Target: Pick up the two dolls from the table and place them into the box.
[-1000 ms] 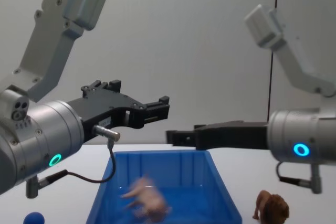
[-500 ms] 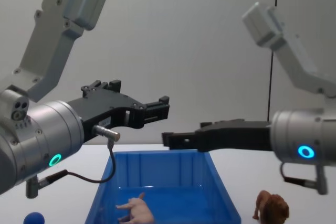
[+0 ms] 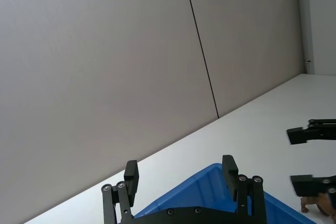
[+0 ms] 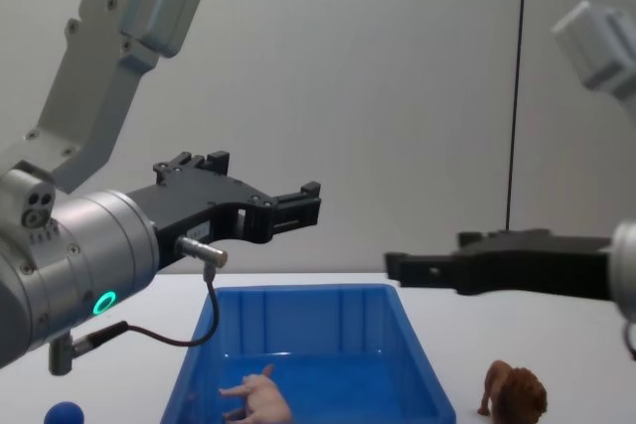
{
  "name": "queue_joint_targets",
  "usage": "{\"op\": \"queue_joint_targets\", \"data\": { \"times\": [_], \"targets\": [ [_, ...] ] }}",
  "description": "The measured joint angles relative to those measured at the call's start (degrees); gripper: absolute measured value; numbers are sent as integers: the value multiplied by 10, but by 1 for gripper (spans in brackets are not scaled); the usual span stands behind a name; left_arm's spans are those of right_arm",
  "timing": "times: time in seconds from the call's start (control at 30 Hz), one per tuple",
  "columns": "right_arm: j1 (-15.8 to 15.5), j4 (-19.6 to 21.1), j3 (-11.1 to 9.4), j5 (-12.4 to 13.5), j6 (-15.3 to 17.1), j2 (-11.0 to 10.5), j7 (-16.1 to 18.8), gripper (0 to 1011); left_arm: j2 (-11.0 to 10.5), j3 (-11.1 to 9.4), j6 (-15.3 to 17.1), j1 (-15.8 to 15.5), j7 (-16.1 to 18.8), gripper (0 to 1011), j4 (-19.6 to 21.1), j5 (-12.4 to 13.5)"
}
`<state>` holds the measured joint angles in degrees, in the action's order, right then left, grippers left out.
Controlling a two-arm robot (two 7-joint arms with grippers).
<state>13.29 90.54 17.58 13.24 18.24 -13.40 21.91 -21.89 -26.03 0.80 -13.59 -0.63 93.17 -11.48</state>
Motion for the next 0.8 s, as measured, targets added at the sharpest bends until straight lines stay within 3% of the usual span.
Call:
{"op": "queue_joint_targets", "data": {
  "times": [0.43,0.8],
  "targets": [
    [-65,48,-14,33,5,-42,-43,1001,0,0,0,0,0,1002,0,0],
    [-88,40,-12,36,11,-49,-59,1001,0,0,0,0,0,1002,0,0]
  ]
}}
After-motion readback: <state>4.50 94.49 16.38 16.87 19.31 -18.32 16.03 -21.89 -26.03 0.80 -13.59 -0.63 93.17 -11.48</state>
